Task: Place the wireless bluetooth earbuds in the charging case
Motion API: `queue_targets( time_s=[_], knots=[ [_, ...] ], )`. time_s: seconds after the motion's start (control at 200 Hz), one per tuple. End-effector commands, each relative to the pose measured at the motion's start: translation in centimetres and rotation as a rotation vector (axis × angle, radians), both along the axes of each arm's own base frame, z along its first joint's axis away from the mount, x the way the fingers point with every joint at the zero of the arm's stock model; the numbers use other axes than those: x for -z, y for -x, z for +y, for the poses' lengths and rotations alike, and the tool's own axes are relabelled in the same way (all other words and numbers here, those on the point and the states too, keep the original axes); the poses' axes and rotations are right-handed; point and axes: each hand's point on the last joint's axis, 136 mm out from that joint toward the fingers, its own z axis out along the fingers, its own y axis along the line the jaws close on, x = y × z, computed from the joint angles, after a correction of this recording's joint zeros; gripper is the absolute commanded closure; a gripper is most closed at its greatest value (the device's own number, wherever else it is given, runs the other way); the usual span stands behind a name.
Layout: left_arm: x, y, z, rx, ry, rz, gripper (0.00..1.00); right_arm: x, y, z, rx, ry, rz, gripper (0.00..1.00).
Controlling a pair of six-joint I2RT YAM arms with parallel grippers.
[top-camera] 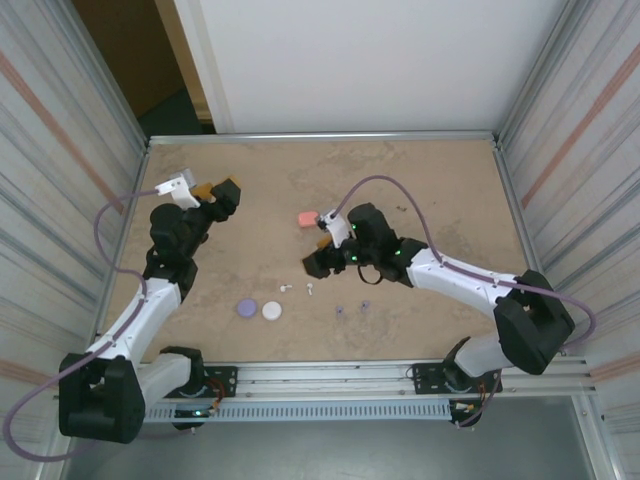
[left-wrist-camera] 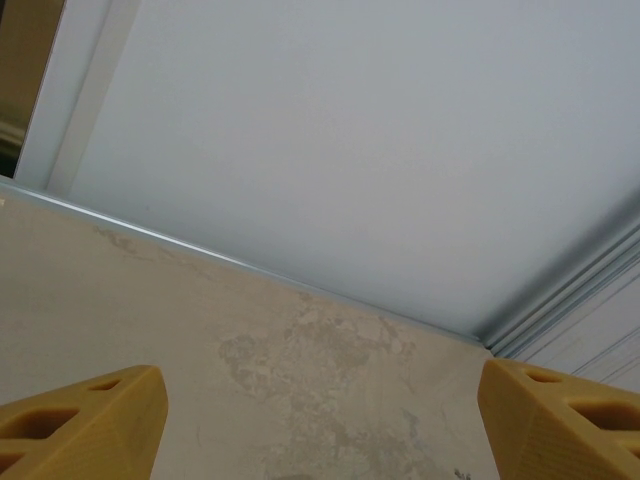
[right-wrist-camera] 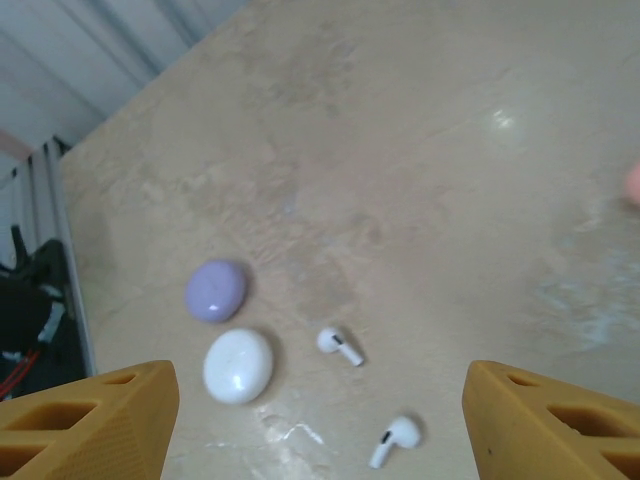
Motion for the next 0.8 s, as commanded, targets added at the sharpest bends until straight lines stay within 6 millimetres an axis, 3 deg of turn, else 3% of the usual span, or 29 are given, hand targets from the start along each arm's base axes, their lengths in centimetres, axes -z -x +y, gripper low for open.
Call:
queue_targets(
  time_s=[0.0,0.145,0.536,0.797],
  knots=[
    [-0.3,0.4,0.3,-0.009,0.018,-0.005,0.19,0.6,0.5,1.3,0.022,0.074,0.008,0.26],
    [-0.1,0.6,0.6,-0.025,0.011,0.0,0.18,2.3,2.2,3.1,0.106,0.195,0.067,0.25],
    [-0.2,0.9,0.7,-0.025,0.028,-0.004,0.18,7.6,6.6,5.6,0.297,0.481,0.173,0.24],
    [-0.1,1.0,0.7,-0.023,0.043,0.003,0.18,9.8,7.6,6.9,0.31,0.534,0.179,0.23]
  ],
)
